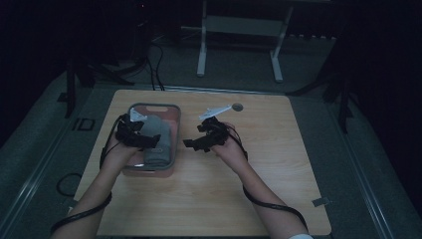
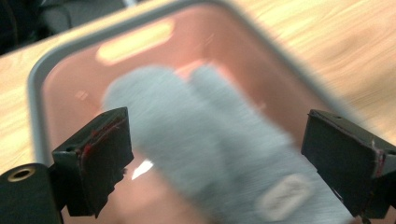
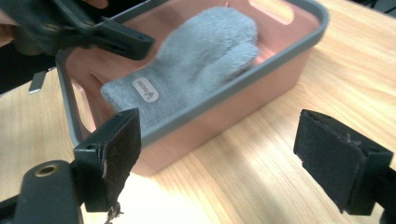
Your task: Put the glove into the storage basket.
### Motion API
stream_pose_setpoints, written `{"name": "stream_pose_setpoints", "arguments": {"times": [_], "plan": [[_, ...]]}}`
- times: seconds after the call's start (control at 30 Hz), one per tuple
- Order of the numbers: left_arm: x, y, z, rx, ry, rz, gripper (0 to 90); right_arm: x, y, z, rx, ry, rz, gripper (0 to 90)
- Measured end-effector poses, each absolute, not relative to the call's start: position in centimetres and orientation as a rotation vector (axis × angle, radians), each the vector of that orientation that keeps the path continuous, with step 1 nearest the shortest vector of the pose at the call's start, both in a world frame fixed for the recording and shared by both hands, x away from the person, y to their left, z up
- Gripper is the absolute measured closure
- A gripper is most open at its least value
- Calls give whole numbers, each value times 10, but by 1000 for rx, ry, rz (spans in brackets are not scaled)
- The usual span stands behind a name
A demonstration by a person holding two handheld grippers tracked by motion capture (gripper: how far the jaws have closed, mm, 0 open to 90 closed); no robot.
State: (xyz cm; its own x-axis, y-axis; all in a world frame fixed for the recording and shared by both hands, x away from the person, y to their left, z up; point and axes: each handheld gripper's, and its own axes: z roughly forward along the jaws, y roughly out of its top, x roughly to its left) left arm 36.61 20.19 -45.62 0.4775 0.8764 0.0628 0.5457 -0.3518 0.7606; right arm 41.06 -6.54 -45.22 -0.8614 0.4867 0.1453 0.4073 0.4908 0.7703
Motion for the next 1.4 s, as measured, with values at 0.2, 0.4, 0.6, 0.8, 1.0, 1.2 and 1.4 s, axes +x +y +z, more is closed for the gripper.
{"name": "stream_pose_setpoints", "arguments": {"times": [0.2,0.4,0.6,0.8,1.0,1.2,1.4], "plan": [[348,172,-451,2050,1045,596,91,404,-86,-454,748,2628,1309,148],[335,151,-454,2047,949,558,91,397,-107,-455,719,2622,1318,149],[321,130,-454,2040,849,502,91,390,-135,-463,719,2619,1319,149],[308,109,-453,2029,753,466,91,381,-160,-469,701,2603,1315,150],[302,89,-468,2044,666,406,91,368,-185,-480,695,2606,1311,155],[296,73,-481,2054,613,356,90,355,-208,-495,705,2630,1291,155],[290,56,-498,2090,572,308,91,348,-223,-508,726,2645,1283,155]]}}
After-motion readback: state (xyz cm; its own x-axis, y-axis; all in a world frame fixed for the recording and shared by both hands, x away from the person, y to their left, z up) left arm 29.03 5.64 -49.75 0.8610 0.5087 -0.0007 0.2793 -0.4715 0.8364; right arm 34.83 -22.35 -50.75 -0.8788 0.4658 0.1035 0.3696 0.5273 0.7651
